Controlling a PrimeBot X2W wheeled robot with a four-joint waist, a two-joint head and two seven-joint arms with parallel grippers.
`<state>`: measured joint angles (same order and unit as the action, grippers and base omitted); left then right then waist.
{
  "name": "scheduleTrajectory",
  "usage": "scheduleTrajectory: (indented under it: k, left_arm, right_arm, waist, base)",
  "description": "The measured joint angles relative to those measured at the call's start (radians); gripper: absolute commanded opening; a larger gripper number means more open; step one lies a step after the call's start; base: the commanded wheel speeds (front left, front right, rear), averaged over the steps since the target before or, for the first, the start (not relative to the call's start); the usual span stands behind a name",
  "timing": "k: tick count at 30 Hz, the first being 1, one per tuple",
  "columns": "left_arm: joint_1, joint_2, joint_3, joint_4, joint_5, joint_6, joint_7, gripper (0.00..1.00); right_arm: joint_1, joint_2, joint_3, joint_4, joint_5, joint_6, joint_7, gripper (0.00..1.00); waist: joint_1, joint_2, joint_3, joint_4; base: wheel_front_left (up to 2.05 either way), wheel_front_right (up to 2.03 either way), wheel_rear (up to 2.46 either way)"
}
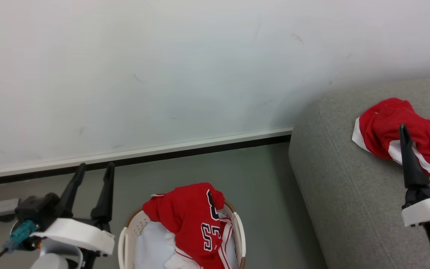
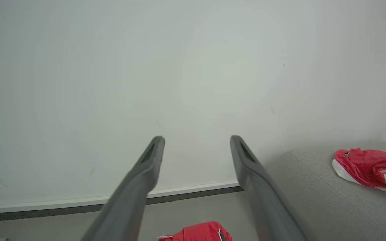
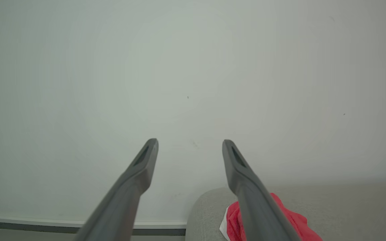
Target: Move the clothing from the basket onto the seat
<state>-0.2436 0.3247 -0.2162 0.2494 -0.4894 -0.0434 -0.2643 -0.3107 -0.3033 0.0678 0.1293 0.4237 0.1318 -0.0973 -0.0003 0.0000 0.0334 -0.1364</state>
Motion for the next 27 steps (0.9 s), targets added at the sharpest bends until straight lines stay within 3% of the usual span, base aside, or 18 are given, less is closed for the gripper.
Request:
scheduleTrajectory:
  k: [8, 13, 20, 27]
  left_arm:
    - [0.097, -0.071, 0.139, 0.005, 0.081, -0.004, 0.0, 1.0]
    - [0.144, -0.115, 0.192, 0.009, 0.123, -0.015, 0.0, 1.0]
    - [0.188, -0.171, 0.259, 0.012, 0.194, -0.045, 0.0, 1.0]
    - [0.184, -0.192, 0.286, 0.02, 0.236, -0.071, 0.0, 1.0]
  right_arm:
    - [0.171, 0.132, -0.021, 0.026, -0.042, 0.0, -0.141, 1.0]
    - [0.216, 0.173, -0.017, 0.055, -0.07, 0.0, -0.161, 1.0]
    - [0.232, 0.21, 0.01, 0.049, -0.12, 0.0, -0.165, 1.0]
    - [0.232, 0.214, 0.024, 0.05, -0.132, 0.0, -0.165, 1.0]
  waist:
    - [0.0001, 0.0, -0.04, 0.07]
    - [0.0001, 0.0, -0.05, 0.088]
    - [0.0002, 0.0, -0.05, 0.093]
    - [0.0003, 0.0, -0.048, 0.093]
  base:
    - [0.0, 0.0, 0.0]
    - [0.0, 0.0, 0.0]
    - [0.0, 0.0, 0.0]
    - [0.0, 0.0, 0.0]
